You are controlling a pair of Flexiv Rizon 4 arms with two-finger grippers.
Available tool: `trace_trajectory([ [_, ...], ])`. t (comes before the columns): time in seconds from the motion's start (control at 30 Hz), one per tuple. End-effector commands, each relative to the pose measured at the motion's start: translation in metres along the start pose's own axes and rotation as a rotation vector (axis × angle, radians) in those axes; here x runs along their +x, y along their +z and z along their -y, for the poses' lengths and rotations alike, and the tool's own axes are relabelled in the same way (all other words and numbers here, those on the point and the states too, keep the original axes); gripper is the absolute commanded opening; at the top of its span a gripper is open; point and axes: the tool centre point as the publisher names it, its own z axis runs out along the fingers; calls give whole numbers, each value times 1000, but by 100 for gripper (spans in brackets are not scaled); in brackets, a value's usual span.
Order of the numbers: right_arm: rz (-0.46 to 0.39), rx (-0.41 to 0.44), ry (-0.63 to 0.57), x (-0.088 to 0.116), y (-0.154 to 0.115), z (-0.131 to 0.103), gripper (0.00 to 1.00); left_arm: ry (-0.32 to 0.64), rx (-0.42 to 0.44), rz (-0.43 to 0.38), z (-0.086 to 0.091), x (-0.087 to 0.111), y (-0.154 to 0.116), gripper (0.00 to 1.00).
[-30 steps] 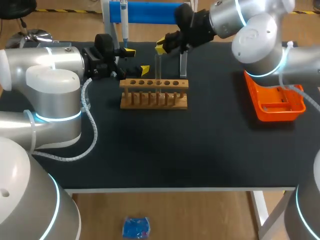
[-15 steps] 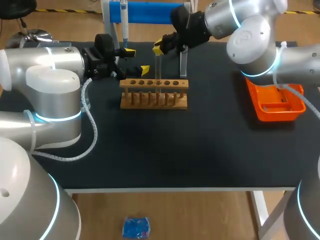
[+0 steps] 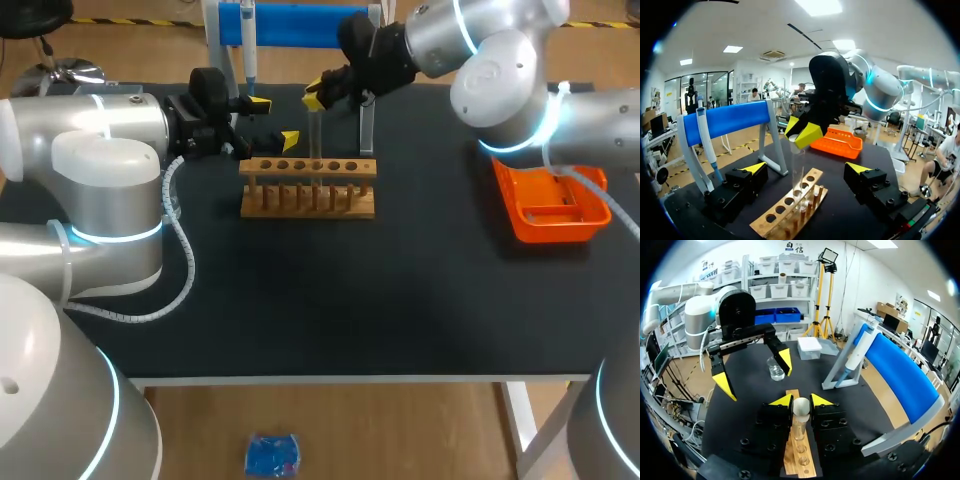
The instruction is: Invert the test tube, pick up the pipette, mount the tip to pipette, aspirate from beaker and dispense into the tube, eject the tip, return the pipette, and cap with the stopper.
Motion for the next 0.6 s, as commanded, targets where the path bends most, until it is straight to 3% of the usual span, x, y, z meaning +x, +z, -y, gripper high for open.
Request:
trace_trajectory([
  [0.03,-4,1,-1,1,3,1,0,1,7,6,-2,1,1,100],
  [0.6,-2,-2,31,-1,-2,-1,0,1,7,6,-2,1,1,100],
])
